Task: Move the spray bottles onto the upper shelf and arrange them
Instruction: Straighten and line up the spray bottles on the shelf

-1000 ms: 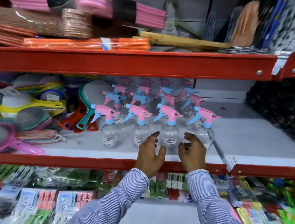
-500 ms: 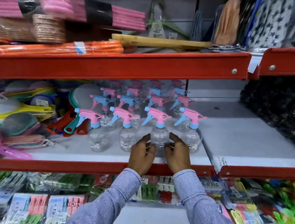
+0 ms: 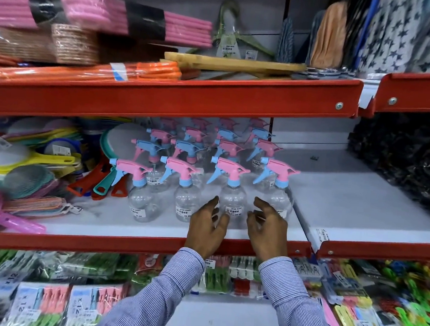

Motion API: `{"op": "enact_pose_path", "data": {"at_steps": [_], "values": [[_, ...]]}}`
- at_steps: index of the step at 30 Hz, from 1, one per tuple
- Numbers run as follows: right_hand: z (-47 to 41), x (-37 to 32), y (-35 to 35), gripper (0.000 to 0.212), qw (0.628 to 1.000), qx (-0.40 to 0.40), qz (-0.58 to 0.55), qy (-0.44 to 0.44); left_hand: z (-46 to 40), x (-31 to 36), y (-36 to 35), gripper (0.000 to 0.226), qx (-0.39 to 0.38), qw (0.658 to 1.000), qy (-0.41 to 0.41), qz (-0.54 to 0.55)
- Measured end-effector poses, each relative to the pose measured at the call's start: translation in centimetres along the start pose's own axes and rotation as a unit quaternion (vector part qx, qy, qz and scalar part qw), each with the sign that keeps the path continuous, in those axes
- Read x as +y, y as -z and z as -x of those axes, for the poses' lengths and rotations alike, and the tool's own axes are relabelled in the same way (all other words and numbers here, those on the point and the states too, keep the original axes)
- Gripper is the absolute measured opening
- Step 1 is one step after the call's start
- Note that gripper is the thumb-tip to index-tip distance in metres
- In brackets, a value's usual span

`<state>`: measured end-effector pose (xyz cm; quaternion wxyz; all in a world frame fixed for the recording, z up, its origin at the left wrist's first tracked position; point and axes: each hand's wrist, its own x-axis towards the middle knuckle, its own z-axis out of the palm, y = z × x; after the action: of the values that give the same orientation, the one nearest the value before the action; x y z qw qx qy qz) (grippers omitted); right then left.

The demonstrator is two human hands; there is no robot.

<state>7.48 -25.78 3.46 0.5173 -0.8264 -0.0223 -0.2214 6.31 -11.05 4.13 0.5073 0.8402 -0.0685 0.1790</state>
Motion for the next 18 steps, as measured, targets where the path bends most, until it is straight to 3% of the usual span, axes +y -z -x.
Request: {"op": "enact_pose_path", "data": {"at_steps": [4, 6, 8, 11, 18], "values": [[0.6, 0.1, 1.1, 0.023, 0.992, 0.126, -0.002, 0.018, 0.0, -0.7, -0.1, 0.058, 0.000, 1.000, 0.022, -0.013], [0.0, 0.5, 1.8, 0.039, 0.982, 0.186, 0.010, 0.006, -0.2, -0.5, -0.1, 0.065, 0.001, 0.999, 0.030, -0.015], [-1.3, 1.1, 2.2, 0.065, 0.983, 0.176, 0.042, -0.022, -0.6, -0.4, -0.2, 0.070, 0.001, 0.999, 0.037, -0.022], [-2.9, 1.9, 2.2, 0.091, 0.988, 0.101, 0.095, -0.069, -0.7, -0.3, -0.3, 0.062, 0.000, 0.999, 0.041, -0.028], [-4.1, 2.2, 1.7, 0.080, 0.987, 0.088, 0.115, -0.070, -0.5, 0.0, -0.1, 0.040, 0.011, 0.999, 0.016, -0.026]]}}
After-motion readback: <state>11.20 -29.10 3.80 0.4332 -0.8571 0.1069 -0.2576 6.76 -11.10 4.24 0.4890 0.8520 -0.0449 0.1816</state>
